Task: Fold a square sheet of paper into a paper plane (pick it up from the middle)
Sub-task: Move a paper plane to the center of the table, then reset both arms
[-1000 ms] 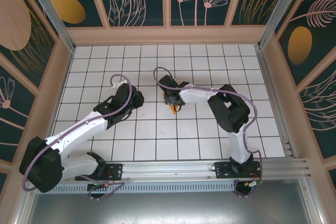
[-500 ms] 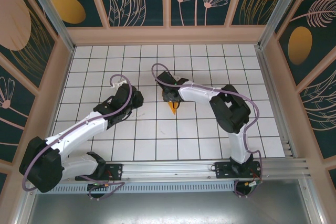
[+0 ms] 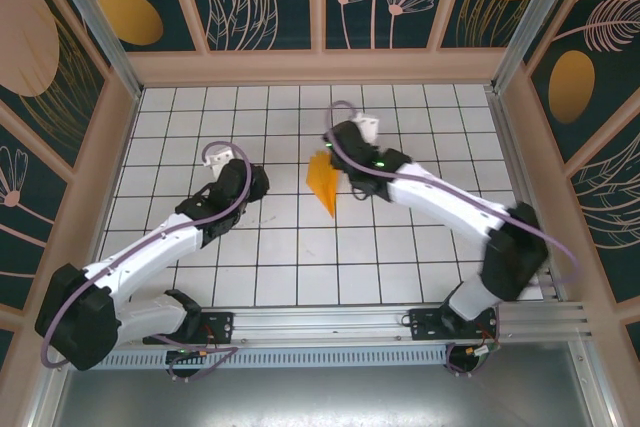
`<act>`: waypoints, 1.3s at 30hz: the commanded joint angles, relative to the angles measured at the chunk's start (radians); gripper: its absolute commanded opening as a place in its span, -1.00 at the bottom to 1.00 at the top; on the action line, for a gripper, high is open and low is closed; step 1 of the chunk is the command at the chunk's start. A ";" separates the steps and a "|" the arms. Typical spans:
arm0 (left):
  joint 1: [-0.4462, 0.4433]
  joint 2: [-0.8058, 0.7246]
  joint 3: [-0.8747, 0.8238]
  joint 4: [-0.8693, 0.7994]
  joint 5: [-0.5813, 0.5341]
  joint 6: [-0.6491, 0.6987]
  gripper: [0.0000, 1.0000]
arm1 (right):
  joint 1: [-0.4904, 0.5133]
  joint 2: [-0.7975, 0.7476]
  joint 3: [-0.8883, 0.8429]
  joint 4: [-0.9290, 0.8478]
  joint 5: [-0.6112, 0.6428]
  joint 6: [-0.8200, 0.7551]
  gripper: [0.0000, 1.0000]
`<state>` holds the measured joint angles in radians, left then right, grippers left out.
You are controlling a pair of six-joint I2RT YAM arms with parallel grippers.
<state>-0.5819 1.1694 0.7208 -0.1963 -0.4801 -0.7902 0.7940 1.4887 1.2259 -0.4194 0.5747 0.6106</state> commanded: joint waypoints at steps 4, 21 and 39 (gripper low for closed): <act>0.194 -0.042 -0.105 0.163 -0.388 0.163 0.97 | -0.294 -0.252 -0.405 0.351 0.257 -0.274 0.17; 0.437 0.337 -0.368 1.277 -0.166 0.698 0.98 | -0.775 -0.137 -0.947 1.418 -0.376 -0.571 0.41; 0.537 0.354 -0.514 1.532 0.130 0.679 0.98 | -0.817 0.053 -0.999 1.678 -0.543 -0.594 0.98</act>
<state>-0.0513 1.5288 0.1963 1.2839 -0.3771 -0.1059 -0.0238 1.5352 0.2142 1.1995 0.0437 0.0128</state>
